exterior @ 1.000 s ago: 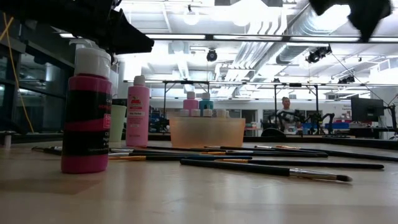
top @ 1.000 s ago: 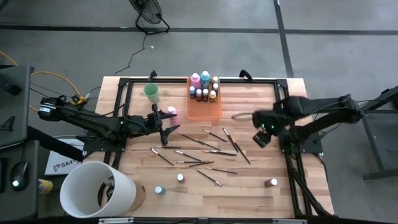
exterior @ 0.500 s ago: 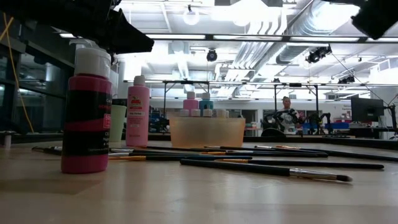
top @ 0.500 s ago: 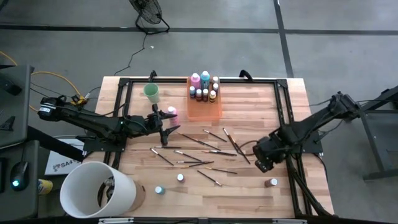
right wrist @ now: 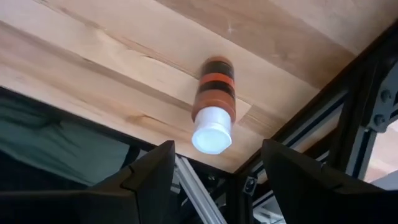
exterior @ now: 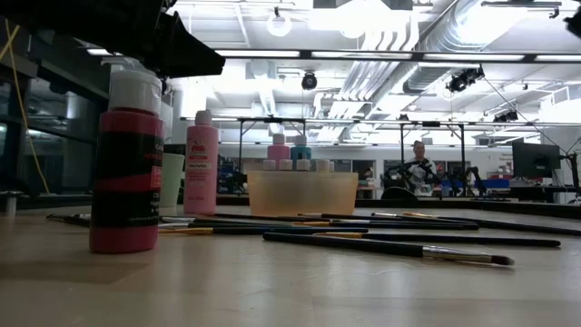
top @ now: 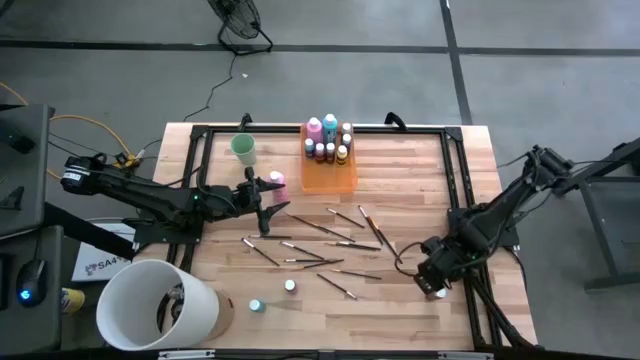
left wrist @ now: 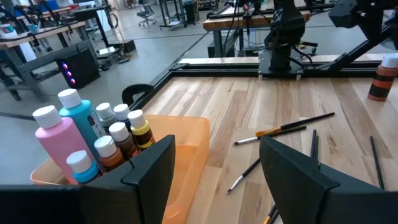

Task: Pick & Place Paint Supplies
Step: Put the orange paint bottle into the orange bin

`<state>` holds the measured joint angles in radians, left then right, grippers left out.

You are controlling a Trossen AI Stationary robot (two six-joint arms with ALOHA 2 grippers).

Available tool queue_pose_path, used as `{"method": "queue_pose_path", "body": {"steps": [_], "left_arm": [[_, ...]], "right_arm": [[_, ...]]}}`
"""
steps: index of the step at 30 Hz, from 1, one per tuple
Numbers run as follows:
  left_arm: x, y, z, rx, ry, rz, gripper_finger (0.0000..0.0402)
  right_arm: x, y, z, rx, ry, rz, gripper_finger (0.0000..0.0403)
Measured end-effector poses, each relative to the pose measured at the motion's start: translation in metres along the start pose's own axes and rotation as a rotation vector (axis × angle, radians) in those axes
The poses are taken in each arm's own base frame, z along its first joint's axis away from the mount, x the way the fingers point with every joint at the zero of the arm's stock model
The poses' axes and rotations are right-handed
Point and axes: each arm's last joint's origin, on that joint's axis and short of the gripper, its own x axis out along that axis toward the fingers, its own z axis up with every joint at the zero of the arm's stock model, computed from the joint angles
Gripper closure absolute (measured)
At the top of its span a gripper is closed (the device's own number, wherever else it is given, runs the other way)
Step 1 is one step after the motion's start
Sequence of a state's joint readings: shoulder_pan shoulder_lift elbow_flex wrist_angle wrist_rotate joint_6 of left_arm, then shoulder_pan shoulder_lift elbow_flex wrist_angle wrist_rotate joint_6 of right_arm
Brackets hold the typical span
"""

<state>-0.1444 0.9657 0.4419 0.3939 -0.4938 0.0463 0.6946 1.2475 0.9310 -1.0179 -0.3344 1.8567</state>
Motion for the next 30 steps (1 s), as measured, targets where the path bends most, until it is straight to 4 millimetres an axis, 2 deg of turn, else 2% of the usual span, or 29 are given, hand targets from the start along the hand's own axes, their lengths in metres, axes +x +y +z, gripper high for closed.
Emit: {"method": "queue_pose_path", "body": {"steps": [8, 16, 22, 30], "left_arm": [[0.0, 0.0, 0.0, 0.0, 0.0, 0.0, 0.0174], [0.0, 0.0, 0.0, -0.001, 0.0, 0.0, 0.0174], [-0.001, 0.0, 0.001, -0.003, -0.004, 0.0, 0.0174], [-0.001, 0.001, 0.001, -0.006, -0.008, 0.0, 0.0174]], "right_arm": [[0.017, 0.002, -0.015, 0.124, -0.061, -0.014, 0.0168], [0.032, 0.004, -0.026, 0.177, -0.123, -0.004, 0.0168], [0.035, 0.003, -0.028, 0.198, -0.192, 0.019, 0.0168], [0.036, 0.004, -0.03, 0.203, -0.178, 0.023, 0.0168]]}}
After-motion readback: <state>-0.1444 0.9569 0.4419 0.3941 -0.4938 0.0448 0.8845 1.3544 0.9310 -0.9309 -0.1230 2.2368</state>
